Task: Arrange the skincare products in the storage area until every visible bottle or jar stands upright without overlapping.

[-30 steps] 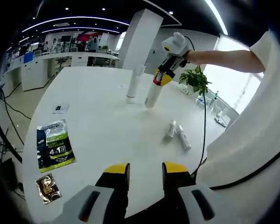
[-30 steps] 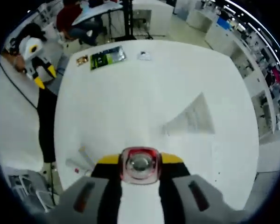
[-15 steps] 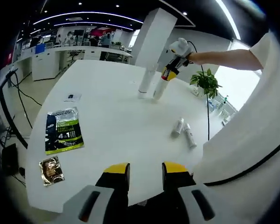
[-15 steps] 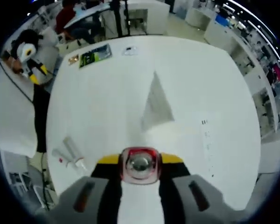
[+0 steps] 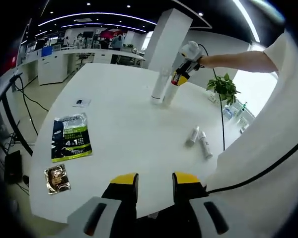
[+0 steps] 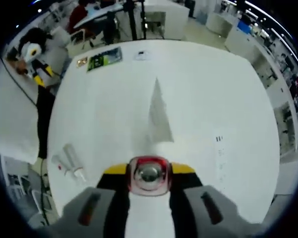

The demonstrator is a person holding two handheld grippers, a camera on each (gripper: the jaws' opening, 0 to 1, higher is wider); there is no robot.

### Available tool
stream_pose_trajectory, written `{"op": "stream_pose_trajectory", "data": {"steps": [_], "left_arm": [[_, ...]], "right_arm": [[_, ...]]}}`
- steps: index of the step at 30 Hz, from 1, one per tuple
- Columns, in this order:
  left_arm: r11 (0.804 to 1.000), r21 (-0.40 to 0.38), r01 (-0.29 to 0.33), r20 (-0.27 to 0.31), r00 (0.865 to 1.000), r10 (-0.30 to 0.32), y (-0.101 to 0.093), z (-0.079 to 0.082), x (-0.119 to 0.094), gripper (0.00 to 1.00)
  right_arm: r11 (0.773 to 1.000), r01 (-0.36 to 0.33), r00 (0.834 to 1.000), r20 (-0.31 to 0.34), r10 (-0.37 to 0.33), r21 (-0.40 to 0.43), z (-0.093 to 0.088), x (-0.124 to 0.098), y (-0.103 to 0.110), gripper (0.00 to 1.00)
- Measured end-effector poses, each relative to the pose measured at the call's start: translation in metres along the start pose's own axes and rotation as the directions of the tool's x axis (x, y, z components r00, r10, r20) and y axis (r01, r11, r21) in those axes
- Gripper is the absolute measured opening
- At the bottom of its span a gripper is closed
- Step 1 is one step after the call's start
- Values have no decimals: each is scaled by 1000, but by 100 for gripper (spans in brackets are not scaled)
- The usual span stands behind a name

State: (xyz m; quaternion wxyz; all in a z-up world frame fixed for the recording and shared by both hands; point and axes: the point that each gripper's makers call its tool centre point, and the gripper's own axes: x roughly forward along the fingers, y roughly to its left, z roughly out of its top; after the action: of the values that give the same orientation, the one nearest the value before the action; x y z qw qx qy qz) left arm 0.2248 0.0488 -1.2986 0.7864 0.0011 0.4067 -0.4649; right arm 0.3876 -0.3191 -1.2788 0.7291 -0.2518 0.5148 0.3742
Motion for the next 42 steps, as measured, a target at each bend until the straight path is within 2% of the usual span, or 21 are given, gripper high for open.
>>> {"op": "stream_pose_trajectory", "data": {"steps": [7,21,26,30,35,39,42], "left_arm": [[1000,-22,-10,-9,1000,10,-1,-8,-1,28],[996,-70,-47,11,999,48,6,-5,-5,28],[998,-51,-38,-2,999,38,3,-6,-3,28],[998,-55,-41,-7,999,41,5,-9,-4,28],[996,-75,-43,5,999,44,6,-9,-5,28],[996,-80,-48,3,999,48,8,-11,-6,28],[996,-78,-49,7,999,50,9,-11,-7,28]], "right_arm": [[1000,-7,1000,26,7,-5,6,2,-8,27],[997,-70,996,45,71,-18,12,5,-10,29],[993,-80,996,23,82,-88,11,4,-9,29],[987,-86,996,-19,84,-135,7,3,-10,29],[984,-89,996,-42,84,-154,6,3,-11,29],[976,-88,995,-66,76,-199,6,3,-14,29],[977,-91,994,-69,79,-191,6,3,-16,29]]}}
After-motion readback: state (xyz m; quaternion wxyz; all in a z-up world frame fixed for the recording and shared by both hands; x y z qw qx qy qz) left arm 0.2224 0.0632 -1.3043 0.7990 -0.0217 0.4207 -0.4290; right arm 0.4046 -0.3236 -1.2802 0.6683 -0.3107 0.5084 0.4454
